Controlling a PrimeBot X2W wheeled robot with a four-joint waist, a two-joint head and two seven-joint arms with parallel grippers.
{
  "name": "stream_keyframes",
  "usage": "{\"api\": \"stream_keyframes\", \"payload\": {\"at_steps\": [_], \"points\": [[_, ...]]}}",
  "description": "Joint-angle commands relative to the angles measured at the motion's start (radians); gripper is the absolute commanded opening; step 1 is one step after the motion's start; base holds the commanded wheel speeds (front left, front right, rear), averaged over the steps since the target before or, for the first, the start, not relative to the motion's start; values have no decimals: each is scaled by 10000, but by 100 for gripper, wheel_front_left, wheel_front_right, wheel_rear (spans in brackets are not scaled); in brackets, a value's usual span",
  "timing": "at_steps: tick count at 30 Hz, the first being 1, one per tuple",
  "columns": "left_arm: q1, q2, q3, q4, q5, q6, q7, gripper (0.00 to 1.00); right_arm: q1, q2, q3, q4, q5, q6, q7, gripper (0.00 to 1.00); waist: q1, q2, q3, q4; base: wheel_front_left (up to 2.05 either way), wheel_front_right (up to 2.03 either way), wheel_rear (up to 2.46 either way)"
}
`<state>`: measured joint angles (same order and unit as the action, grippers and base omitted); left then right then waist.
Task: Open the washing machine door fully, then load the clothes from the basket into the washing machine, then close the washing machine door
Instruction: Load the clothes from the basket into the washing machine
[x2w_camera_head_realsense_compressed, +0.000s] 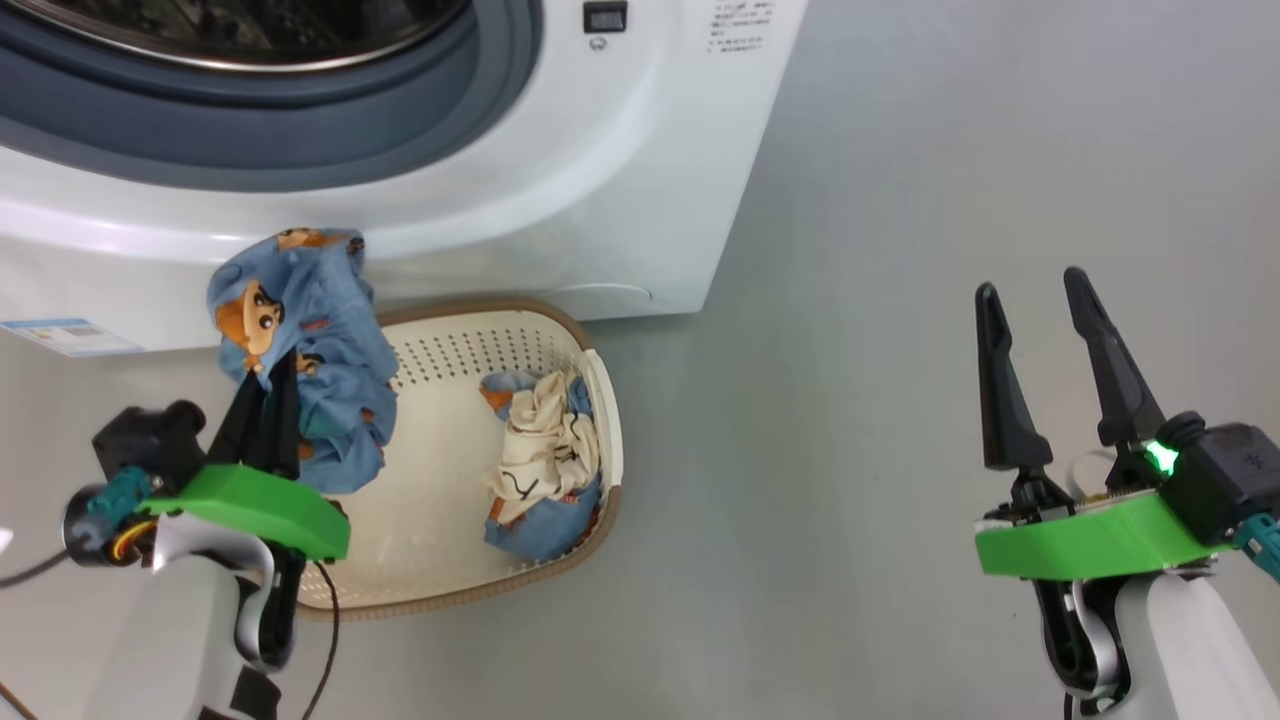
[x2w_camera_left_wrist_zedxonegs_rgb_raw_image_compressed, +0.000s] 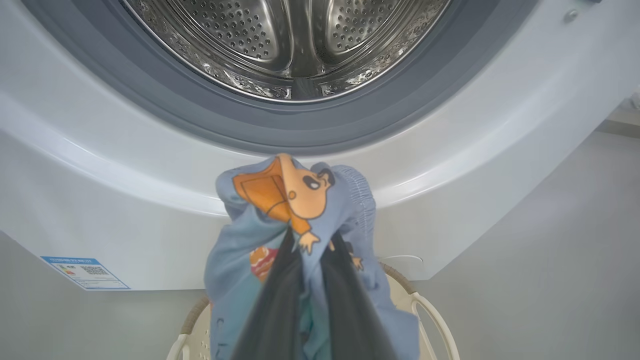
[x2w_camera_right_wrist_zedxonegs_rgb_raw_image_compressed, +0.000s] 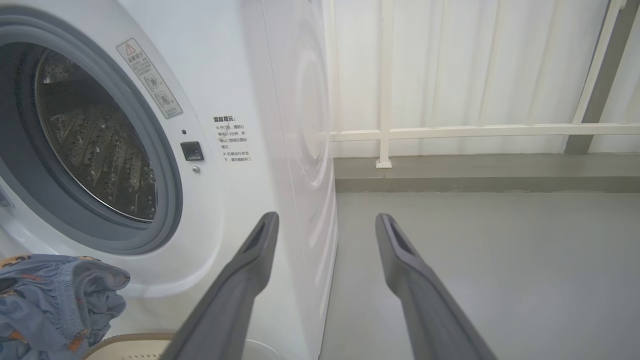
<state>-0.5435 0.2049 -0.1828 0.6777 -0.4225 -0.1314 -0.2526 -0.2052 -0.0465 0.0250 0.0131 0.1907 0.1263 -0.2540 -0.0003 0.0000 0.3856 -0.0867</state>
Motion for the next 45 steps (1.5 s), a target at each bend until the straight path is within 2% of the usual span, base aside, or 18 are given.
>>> {"api": "stream_keyframes", "payload": {"at_steps": [1, 11, 25, 37, 45], "points": [[203, 259, 414, -395, 161, 8, -91, 0, 180, -37, 144, -204, -102, 44, -78, 100, 3, 0, -224, 138, 0, 0, 0], [1588, -239, 1466, -2211, 981, 8, -91, 0, 959, -106, -111, -102, -154, 44, -78, 100, 3, 0, -1127, 383, 0, 0, 0], [3587, -874, 2408, -4461, 1604, 8, -91, 0, 1952, -219, -390, -70, -92, 44, -78, 100, 3, 0, -2081, 674, 0, 0, 0], [4060, -1017, 2542, -4994, 1567, 8, -91, 0, 2175, -197, -418, -102, -76, 44, -78, 100, 3, 0, -2156, 683, 0, 0, 0], [3311, -743, 2292, -4730, 1424, 8, -91, 0, 1951, -144, -432, -192, -82, 44, -78, 100, 3, 0, -1578, 510, 0, 0, 0]]}}
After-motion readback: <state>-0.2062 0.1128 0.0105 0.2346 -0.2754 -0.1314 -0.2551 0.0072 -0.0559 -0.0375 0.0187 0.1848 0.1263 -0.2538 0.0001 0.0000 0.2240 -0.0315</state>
